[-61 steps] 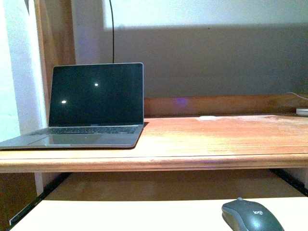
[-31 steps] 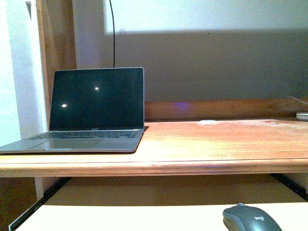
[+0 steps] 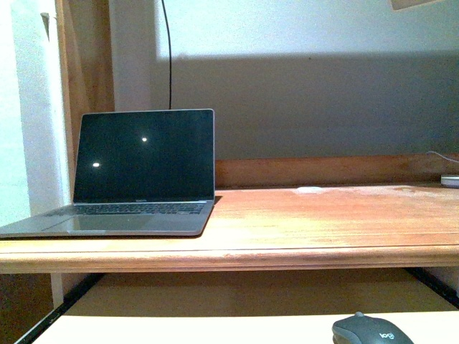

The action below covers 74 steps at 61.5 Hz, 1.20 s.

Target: Place mouse

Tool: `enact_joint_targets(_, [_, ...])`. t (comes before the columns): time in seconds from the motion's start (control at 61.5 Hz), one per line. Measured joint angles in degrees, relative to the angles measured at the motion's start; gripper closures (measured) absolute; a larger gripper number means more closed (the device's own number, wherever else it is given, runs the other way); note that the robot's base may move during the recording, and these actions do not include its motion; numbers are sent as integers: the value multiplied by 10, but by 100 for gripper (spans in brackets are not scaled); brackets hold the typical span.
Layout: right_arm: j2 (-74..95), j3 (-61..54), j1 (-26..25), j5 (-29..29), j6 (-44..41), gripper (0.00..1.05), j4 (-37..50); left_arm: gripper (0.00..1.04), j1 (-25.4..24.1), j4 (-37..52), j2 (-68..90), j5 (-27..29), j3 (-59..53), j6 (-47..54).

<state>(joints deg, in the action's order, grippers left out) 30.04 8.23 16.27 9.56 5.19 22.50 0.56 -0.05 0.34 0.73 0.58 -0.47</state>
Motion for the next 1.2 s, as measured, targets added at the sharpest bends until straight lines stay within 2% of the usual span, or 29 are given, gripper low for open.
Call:
enact_joint_targets(0.163, [140,58,56,23,-15,7,78,102,-2,0,0,-6,0,0])
enact_joint_targets(0.342, [241,123,101,31,-42,7,93,102,-2,0,0,-6,0,0])
enact_joint_targets(0.488, [292,178,125,38,-68,7,62,102,-2,0,0,-6,0,0])
enact_joint_targets(0.634, [315,223,146,54,-77,7,-27,102,-2,0,0,-6,0,0])
enact_joint_targets(0.716, [326,249,166,67,-89,7,-93,87,-2,0,0,-6,0,0])
enact_joint_targets(0.895, [348,289,189,87,-87,7,-170,59,-2,0,0,-6,0,0])
enact_joint_targets(1.204, [429,348,208,115,-54,7,-197,12,-2,0,0,-6,0,0])
